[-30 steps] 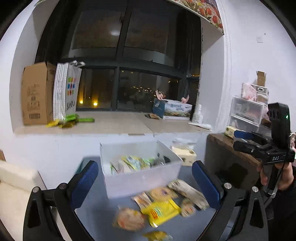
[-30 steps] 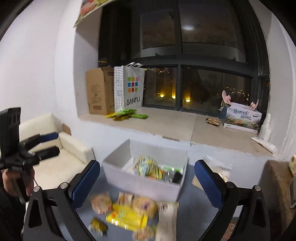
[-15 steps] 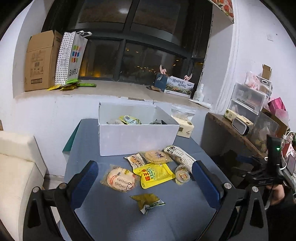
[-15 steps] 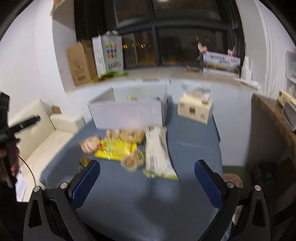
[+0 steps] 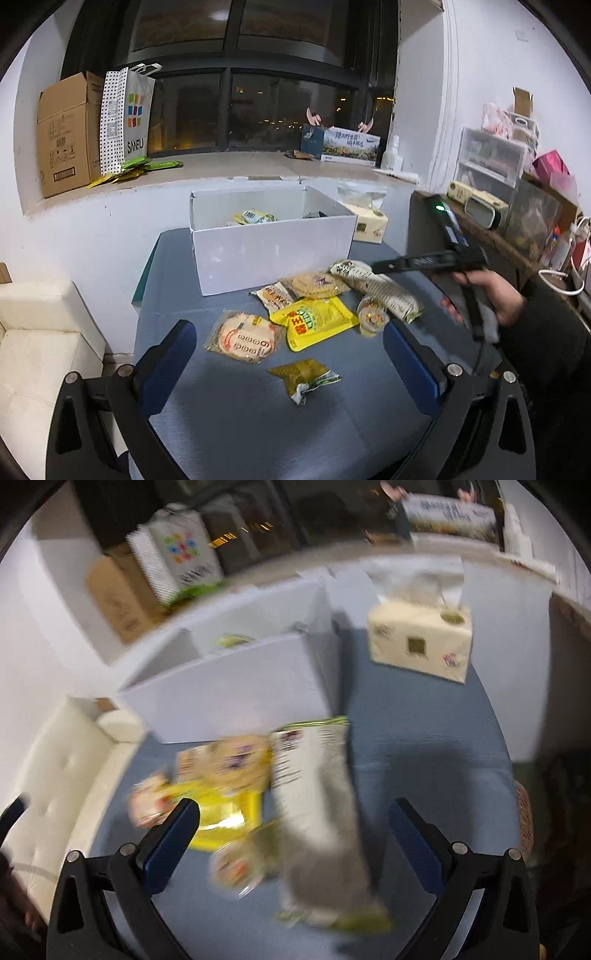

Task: Organize snacks
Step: 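Grasp the white printed snack bag with the right gripper and lift it, then drop the white bag in the box with right while left drops rice cake packet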

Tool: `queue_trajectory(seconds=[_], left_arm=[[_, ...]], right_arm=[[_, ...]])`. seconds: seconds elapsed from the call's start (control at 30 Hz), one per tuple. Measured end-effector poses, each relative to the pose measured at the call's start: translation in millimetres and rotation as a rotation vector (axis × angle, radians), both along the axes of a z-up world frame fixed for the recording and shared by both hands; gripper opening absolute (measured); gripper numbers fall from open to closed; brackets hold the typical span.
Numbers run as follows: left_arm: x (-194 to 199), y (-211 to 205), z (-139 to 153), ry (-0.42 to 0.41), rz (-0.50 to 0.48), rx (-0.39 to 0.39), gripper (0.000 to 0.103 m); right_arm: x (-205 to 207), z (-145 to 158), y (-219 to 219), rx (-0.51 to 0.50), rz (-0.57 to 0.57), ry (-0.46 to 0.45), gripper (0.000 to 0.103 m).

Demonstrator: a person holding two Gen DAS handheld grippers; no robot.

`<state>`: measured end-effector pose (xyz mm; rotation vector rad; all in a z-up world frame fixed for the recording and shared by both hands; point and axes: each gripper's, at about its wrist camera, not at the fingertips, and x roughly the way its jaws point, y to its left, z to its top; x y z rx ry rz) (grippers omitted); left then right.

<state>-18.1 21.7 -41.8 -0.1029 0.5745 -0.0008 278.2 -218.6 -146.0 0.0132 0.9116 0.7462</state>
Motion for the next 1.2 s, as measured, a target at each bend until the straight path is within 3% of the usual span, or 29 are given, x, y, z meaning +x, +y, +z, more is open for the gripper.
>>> queue_trajectory(seconds=[0.23, 0.27, 0.3, 0.37, 0.67, 0.73, 0.93, 1.2], left_arm=[[4.2, 10.1, -9.6, 0.03, 0.014, -0.026, 0.103], [4.6, 10.7, -11.1, 0.035, 0.017, -0.025, 0.103], [5.0, 10.8, -12.4, 0.042, 0.019, -0.022, 0.103], [5.1, 10.6, -13.8, 0.05, 0.031, -0.007, 0.103], [22.8, 22.3, -24.5, 0.084, -0.002, -0.044, 0.103], [41.3, 29.7, -36.0, 0.122, -0.029, -0.055, 0.103], [109.4, 43.8, -83.8, 0.282, -0.124, 0.007, 0.103], [166.2, 48.5, -137.7, 0.461, -0.146, 0.086, 0.103]], right_arm=[[32.0, -37.6, 30.9, -0.145, 0.025, 0.075, 0.103], [31.4, -40.6, 32.5, -0.155, 0.028, 0.075, 0.095], [29.0, -43.4, 34.2, -0.167, 0.035, 0.07, 0.059], [22.9, -41.2, 35.3, -0.186, 0.039, 0.029, 0.038], [-11.6, -9.2, -13.0, 0.004, 0.006, -0.014, 0.036], [-25.3, 5.8, -29.0, 0.062, -0.006, -0.037, 0.036], [-72.8, 42.8, -57.8, 0.223, -0.03, -0.112, 0.036], [-112.2, 46.2, -74.9, 0.247, -0.048, -0.137, 0.036]])
